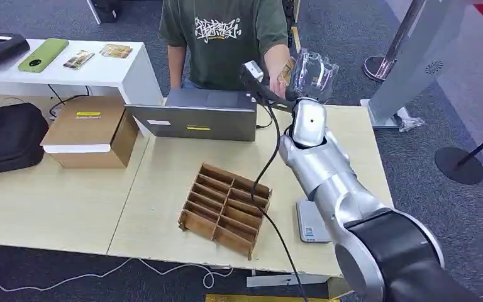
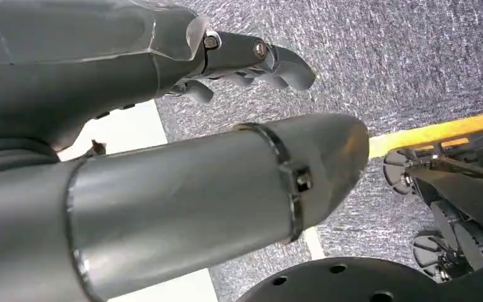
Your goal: Pass the card to the sensor for recognition and then transmit it.
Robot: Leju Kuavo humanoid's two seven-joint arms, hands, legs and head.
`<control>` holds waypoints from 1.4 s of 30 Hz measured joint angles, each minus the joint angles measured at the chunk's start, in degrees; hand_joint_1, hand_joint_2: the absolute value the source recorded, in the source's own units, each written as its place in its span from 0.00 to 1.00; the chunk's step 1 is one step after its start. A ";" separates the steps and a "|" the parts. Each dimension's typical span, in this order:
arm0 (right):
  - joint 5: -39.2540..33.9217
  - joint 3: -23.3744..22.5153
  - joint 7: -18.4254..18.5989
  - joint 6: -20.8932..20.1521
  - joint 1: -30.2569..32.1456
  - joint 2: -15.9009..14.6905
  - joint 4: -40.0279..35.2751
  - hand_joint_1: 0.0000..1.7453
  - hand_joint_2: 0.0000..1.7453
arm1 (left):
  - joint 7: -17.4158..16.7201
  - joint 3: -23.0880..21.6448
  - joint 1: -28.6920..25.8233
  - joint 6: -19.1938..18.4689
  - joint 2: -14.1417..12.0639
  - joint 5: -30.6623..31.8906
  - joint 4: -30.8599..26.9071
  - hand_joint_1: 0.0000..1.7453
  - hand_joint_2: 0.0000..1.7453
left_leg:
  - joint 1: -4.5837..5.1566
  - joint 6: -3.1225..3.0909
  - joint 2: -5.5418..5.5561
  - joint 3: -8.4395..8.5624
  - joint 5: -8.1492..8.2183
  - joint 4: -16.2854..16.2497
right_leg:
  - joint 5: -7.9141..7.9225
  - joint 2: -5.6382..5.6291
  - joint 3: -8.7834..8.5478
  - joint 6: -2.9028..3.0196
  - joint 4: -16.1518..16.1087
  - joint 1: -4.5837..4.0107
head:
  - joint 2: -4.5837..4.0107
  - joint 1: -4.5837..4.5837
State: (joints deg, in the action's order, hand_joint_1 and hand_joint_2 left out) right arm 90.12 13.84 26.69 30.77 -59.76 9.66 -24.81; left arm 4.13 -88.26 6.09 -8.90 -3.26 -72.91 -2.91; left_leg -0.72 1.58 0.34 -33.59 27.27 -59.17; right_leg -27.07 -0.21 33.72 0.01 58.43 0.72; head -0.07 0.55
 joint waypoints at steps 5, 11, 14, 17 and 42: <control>0.00 0.07 -0.04 0.11 -0.12 -0.02 0.52 1.00 1.00 | -0.02 0.00 0.05 0.00 -0.11 0.41 -0.07 0.00 0.00 | 0.00 0.00 -0.01 -0.01 0.01 0.00 | 0.00 0.00 0.02 0.00 0.00 0.00 | 0.00 0.00; 0.00 0.09 -0.57 0.22 -0.15 -0.07 0.70 0.00 1.00 | -0.02 0.00 0.08 -0.09 -0.26 0.48 -0.42 0.00 0.00 | 0.00 0.00 -0.01 0.00 0.01 0.00 | 0.00 0.00 0.02 0.00 0.00 0.00 | 0.00 0.00; 0.00 0.09 -1.16 0.09 -0.15 -0.07 0.79 0.00 1.00 | -0.02 0.00 0.08 -0.09 -0.30 0.41 -0.42 0.00 0.00 | 0.00 0.00 -0.01 0.00 0.00 0.00 | 0.00 0.00 0.01 0.00 0.00 0.00 | 0.00 0.00; 0.00 0.11 -1.46 0.00 -0.15 -0.07 0.83 0.00 1.00 | -0.02 0.00 0.08 -0.15 -0.33 0.39 -0.42 0.00 0.00 | 0.00 0.00 0.00 0.00 0.00 0.00 | 0.00 0.00 0.01 0.00 0.01 0.00 | 0.00 0.00; 0.00 4.44 -4.94 7.98 4.75 -3.30 -10.26 0.00 1.00 | -0.24 0.00 0.44 -0.52 -0.81 0.35 -0.90 0.00 0.00 | 0.00 -0.02 -0.01 0.00 0.02 -0.01 | 0.00 -0.01 0.03 0.00 -0.02 0.00 | -0.02 0.02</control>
State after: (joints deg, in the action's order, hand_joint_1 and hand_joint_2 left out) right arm 90.12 18.27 21.75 38.75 -55.02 6.36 -35.07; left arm 3.89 -88.26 6.53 -9.42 -4.07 -72.57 -3.80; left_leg -0.72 1.56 0.33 -33.59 27.29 -59.18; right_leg -27.07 -0.22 33.74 0.00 58.41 0.72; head -0.09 0.57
